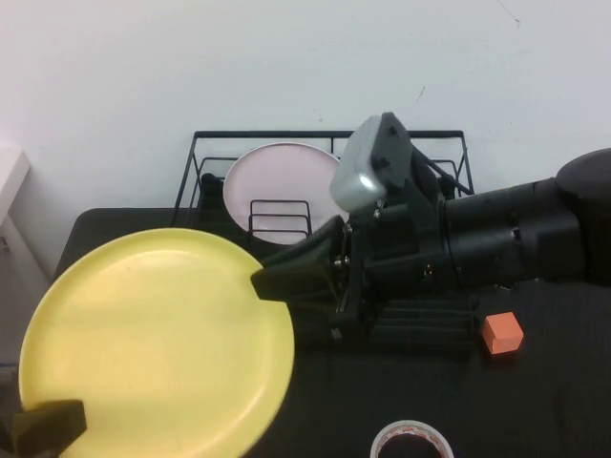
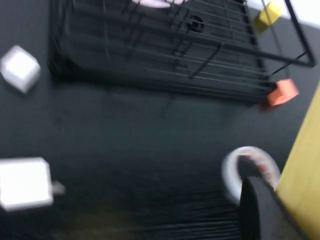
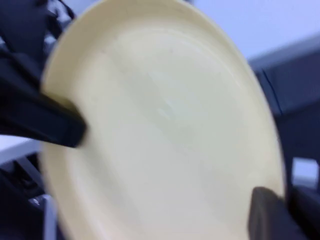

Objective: Place plate on rack
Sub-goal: Hand over the plate, then place the plate on the rack

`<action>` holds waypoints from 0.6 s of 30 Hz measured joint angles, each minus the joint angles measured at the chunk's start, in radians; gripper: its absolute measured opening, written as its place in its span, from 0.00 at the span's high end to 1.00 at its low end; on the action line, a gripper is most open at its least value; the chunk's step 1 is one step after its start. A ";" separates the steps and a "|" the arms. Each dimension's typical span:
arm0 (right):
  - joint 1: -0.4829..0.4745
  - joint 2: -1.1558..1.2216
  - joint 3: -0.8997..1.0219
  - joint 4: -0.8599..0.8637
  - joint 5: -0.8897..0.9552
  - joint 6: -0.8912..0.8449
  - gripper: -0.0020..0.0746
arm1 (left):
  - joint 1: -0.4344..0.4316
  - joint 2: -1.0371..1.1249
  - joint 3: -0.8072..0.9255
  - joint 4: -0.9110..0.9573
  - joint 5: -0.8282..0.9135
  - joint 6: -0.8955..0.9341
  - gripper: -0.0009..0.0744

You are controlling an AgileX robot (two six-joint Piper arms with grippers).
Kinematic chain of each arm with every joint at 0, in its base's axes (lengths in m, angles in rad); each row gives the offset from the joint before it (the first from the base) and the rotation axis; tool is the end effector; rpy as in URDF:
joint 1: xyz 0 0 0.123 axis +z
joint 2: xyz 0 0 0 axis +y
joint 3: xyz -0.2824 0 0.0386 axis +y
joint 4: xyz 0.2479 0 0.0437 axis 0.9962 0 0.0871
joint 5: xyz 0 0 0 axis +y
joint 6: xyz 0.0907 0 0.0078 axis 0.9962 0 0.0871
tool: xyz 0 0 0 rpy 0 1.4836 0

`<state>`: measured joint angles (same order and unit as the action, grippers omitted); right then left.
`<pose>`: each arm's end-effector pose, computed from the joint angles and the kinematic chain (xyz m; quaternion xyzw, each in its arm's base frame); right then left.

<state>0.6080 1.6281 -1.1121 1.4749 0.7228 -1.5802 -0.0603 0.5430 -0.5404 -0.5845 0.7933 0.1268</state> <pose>0.2542 0.2501 0.2848 -0.4594 0.6882 0.4055 0.3884 0.0920 -0.0415 0.2964 -0.0161 0.8753 -0.2575 0.4089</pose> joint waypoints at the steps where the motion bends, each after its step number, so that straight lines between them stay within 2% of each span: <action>1: 0.000 0.000 0.000 0.021 0.013 -0.017 0.84 | 0.000 0.000 0.000 0.007 -0.005 0.055 0.89; 6: -0.001 0.000 0.000 0.071 0.071 -0.048 0.45 | 0.000 0.000 0.000 -0.002 -0.070 0.266 0.89; 9: -0.011 -0.004 -0.012 0.073 0.097 -0.050 0.30 | 0.000 0.000 0.000 -0.021 -0.123 0.362 0.89; 14: -0.077 -0.056 -0.072 0.051 0.226 -0.035 0.25 | 0.000 0.000 0.000 -0.071 -0.236 0.583 0.89; 18: -0.160 -0.141 -0.127 -0.013 0.352 0.064 0.27 | 0.000 0.003 0.000 -0.161 -0.368 0.836 0.89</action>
<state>0.4480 1.4869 -1.2390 1.4615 1.0752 -1.5161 -0.0603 0.5465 -0.5404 -0.7451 0.4257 0.9631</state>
